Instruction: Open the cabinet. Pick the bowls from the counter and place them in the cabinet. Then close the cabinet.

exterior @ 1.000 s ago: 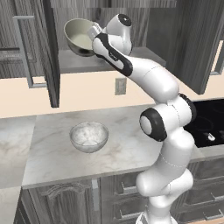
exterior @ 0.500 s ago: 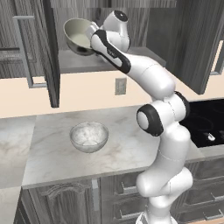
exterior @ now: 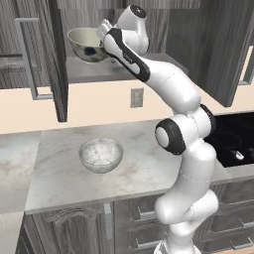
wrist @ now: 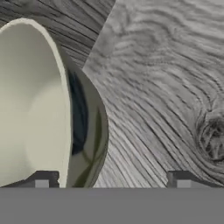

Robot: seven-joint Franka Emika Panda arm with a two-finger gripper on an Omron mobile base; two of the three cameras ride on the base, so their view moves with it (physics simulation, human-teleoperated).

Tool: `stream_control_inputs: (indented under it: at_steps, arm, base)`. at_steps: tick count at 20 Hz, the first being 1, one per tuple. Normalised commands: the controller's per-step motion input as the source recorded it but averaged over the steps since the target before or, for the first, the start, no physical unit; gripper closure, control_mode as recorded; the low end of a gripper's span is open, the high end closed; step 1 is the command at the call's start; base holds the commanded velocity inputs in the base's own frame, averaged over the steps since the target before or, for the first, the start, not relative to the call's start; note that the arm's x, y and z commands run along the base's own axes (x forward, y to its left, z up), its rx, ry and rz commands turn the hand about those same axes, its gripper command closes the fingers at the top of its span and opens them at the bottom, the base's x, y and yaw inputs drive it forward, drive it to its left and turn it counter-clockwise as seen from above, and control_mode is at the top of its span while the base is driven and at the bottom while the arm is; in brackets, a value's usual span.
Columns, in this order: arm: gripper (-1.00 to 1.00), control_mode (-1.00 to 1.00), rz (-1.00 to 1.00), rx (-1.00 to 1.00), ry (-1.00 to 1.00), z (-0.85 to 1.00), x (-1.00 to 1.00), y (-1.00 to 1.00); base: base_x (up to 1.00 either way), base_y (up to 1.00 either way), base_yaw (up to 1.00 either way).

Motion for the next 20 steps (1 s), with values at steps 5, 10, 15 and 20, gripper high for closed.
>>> stream_control_inputs:
  at_steps: [5, 10, 15, 20]
  arm:
    - [-1.0, -1.0, 0.0, 0.02, -0.26, 0.18, -0.86, -0.14]
    - [-1.0, -1.0, 0.0, 0.02, -0.22, 0.19, -0.84, -0.27]
    - [-1.0, -1.0, 0.0, 0.07, -0.1, -0.13, -1.0, -0.57]
    - [-1.0, -1.0, 0.0, 0.02, -0.15, -0.07, -1.0, -0.45]
  base:
    - [0.0, 0.0, 0.0]
    - [0.0, 0.0, 0.0]
    - [0.0, 0.0, 0.0]
    - [0.0, 0.0, 0.0]
